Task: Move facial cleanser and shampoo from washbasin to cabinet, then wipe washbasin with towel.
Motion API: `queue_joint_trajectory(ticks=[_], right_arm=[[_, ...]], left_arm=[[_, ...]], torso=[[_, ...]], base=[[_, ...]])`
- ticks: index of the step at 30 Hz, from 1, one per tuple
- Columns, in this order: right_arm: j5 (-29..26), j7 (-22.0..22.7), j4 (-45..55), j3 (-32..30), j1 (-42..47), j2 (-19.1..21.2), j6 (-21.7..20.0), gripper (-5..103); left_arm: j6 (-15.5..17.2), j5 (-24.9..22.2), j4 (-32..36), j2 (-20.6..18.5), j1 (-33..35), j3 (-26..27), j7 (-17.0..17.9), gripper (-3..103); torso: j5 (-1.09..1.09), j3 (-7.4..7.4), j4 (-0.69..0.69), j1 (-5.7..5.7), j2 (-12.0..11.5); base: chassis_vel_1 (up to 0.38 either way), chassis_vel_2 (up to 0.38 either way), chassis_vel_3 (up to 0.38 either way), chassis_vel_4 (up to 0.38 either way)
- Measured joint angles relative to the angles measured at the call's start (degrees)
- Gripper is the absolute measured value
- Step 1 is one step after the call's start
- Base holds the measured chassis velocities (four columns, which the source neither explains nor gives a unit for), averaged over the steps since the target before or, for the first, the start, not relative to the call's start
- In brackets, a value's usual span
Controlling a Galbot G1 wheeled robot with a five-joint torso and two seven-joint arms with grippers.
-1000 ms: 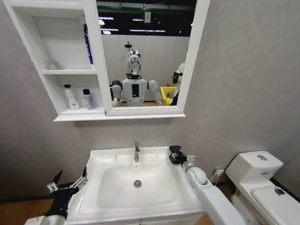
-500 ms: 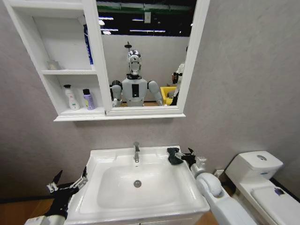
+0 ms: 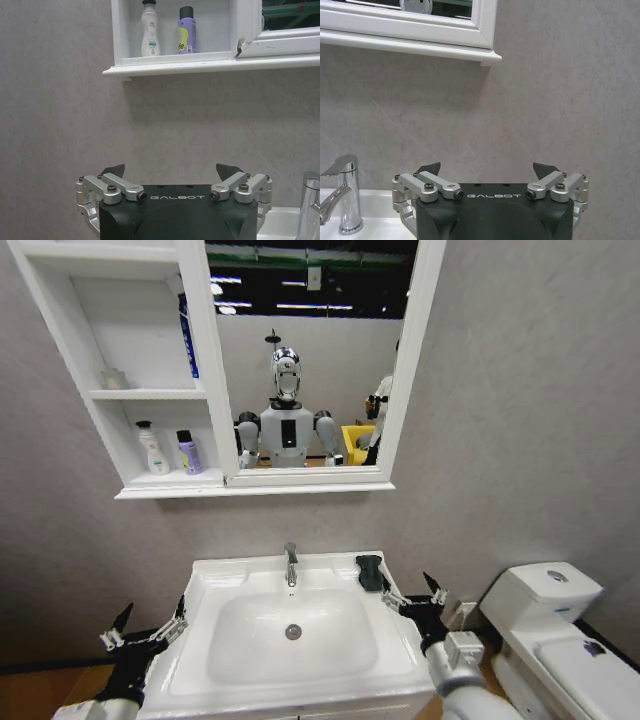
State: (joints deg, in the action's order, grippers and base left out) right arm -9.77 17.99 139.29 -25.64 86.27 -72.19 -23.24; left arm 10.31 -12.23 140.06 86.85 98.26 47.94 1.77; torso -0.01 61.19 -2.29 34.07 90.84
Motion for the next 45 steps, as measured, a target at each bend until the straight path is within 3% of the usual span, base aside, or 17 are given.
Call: queue_joint_trajectory(ticks=[17, 18, 39, 45], right_arm=[[-0.06, 0.36, -0.94, 0.66, 0.56, 0.10, 0.68, 100], [-0.10, 0.33, -1.06, 0.80, 0.53, 0.16, 0.69, 100], [0.15, -0.25, -0.38, 1.91, 2.01, 0.12, 0.51, 100], [1.05, -3.66, -0.35, 1.58, 2.66, 0.17, 2.09, 100]], left_arm=[[0.00, 0.00, 0.00, 0.00, 0.01, 0.00, 0.00, 100], [0.01, 0.00, 0.00, 0.00, 0.01, 0.01, 0.00, 100], [0.00, 0.00, 0.00, 0.00, 0.01, 0.01, 0.00, 100], [0.00, 0.00, 0.00, 0.00, 0.01, 0.00, 0.00, 100]], torso=[[-0.02, 0.00, 0.00, -0.01, -0.01], [0.04, 0.00, -0.01, -0.01, 0.00], [-0.03, 0.00, 0.00, -0.01, 0.01], [0.00, 0.00, -0.01, 0.00, 0.00]], base=[[0.197, -0.185, -0.176, 0.184], [0.287, -0.287, -0.277, 0.277], [0.350, -0.351, -0.343, 0.349], [0.329, -0.354, -0.343, 0.331]])
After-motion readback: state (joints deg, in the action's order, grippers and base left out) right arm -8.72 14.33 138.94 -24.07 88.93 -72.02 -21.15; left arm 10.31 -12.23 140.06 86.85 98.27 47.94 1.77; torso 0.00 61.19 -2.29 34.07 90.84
